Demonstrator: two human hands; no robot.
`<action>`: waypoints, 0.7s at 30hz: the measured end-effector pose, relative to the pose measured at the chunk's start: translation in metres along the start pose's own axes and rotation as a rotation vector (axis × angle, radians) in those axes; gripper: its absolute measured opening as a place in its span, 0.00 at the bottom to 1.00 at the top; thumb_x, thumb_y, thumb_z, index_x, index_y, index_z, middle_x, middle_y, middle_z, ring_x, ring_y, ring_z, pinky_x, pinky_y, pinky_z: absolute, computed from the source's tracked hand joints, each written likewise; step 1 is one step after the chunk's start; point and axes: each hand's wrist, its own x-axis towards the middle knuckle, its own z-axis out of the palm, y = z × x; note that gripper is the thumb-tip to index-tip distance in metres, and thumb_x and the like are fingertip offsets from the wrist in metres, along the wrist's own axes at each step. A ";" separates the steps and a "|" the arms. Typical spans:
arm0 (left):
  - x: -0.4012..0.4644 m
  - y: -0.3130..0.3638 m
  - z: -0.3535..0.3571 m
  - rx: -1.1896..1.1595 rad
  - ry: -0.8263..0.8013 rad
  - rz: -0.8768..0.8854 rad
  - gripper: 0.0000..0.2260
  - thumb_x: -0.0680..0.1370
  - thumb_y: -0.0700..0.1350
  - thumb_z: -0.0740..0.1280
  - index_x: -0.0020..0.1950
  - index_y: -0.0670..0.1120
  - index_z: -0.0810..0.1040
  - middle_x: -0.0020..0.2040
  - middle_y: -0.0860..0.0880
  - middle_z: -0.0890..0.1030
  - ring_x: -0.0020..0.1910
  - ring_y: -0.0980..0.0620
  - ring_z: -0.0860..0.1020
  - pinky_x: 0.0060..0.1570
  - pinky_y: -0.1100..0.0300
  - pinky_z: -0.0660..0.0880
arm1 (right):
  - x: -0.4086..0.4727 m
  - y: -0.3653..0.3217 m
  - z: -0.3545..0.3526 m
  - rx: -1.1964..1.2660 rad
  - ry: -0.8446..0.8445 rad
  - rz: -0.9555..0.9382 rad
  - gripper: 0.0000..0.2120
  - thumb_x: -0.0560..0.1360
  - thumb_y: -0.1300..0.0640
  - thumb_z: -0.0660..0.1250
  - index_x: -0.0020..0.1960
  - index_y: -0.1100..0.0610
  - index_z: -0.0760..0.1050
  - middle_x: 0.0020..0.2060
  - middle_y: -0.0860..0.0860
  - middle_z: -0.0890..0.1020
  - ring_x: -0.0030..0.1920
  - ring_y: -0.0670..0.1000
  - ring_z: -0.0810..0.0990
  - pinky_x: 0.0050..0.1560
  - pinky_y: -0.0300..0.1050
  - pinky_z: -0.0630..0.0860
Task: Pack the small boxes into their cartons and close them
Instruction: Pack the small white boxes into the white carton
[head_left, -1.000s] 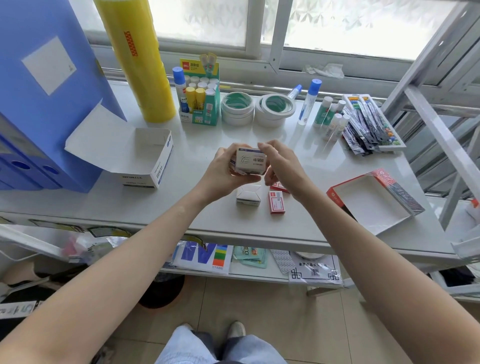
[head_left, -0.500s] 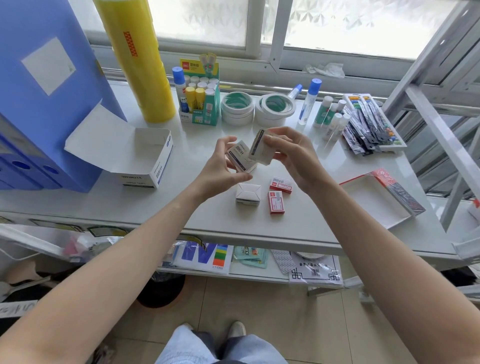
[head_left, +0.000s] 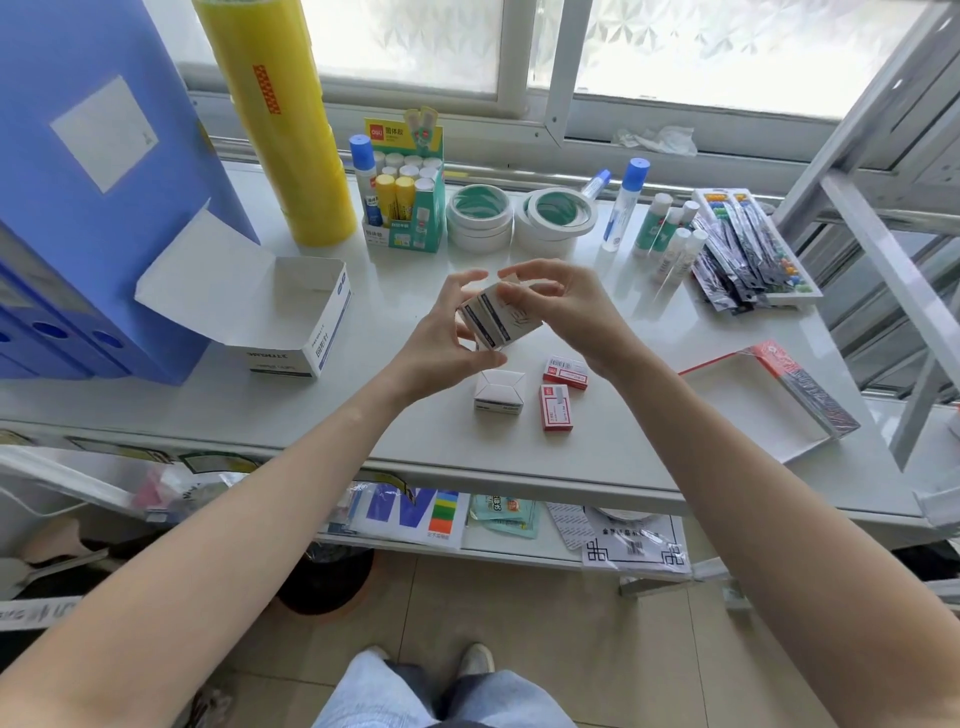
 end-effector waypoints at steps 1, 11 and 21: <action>0.000 0.001 0.000 -0.001 -0.006 0.015 0.38 0.69 0.38 0.74 0.71 0.57 0.58 0.56 0.50 0.73 0.52 0.47 0.79 0.48 0.60 0.79 | 0.000 0.001 0.002 -0.021 -0.007 -0.009 0.12 0.73 0.56 0.70 0.55 0.58 0.79 0.48 0.58 0.81 0.38 0.41 0.82 0.38 0.31 0.77; 0.003 -0.002 0.004 0.007 0.036 0.079 0.26 0.70 0.39 0.73 0.65 0.52 0.69 0.53 0.48 0.74 0.46 0.49 0.80 0.47 0.62 0.79 | 0.001 0.007 -0.001 0.035 0.005 0.154 0.21 0.79 0.42 0.52 0.60 0.57 0.71 0.47 0.51 0.76 0.49 0.50 0.77 0.51 0.44 0.74; 0.026 0.000 0.036 -0.149 0.261 -0.058 0.27 0.66 0.44 0.71 0.64 0.53 0.68 0.60 0.43 0.76 0.56 0.45 0.78 0.51 0.56 0.78 | 0.017 0.025 0.045 -0.150 0.436 0.050 0.11 0.78 0.57 0.56 0.50 0.64 0.73 0.47 0.61 0.78 0.47 0.55 0.75 0.54 0.51 0.72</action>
